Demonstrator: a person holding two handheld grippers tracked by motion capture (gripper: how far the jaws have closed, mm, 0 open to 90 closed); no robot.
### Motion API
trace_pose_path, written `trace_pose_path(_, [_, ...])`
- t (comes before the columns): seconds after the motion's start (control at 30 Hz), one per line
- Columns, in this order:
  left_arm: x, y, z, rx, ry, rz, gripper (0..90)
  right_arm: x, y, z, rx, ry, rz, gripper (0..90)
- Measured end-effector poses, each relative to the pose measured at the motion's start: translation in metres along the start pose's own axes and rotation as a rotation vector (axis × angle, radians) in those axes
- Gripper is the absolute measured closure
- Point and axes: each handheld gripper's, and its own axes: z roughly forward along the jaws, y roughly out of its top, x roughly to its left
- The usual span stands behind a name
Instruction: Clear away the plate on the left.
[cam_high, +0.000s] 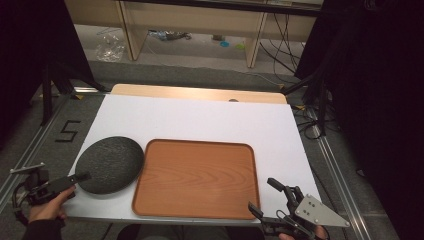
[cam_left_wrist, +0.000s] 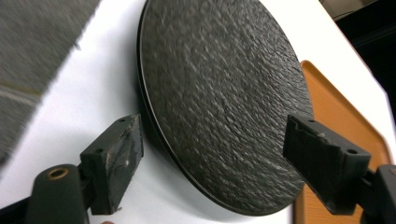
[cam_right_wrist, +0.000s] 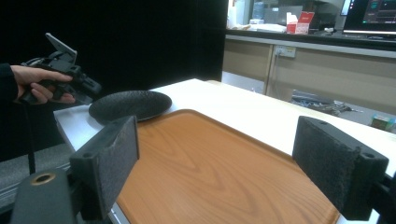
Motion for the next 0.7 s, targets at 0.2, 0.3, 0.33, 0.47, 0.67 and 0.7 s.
trace_pose_path(0.2, [0.009, -0.001, 0.004, 0.032, -0.059, -0.094, 22.2, 0.002, 0.000, -0.001, 0.010, -0.001, 0.008, 15.9])
trace_pose_path(0.3, [0.008, -0.002, 0.006, 0.043, -0.068, -0.102, 22.9, 0.001, 0.000, 0.000, -0.014, -0.012, -0.007, 15.9])
trace_pose_path(0.33, [0.008, -0.002, 0.007, 0.047, -0.068, -0.102, 23.0, 0.001, 0.000, 0.000, -0.008, -0.008, -0.003, 15.9])
trace_pose_path(0.47, [0.008, -0.003, 0.012, 0.064, -0.087, -0.124, 24.0, 0.001, 0.000, 0.001, -0.015, 0.000, -0.012, 16.0])
trace_pose_path(0.67, [0.009, -0.005, 0.018, 0.086, -0.116, -0.157, 28.1, 0.002, 0.000, 0.002, -0.012, 0.012, -0.008, 15.9])
trace_pose_path(0.7, [0.011, -0.005, 0.018, 0.085, -0.131, -0.172, 29.3, 0.003, 0.000, 0.002, -0.011, 0.012, -0.008, 15.9])
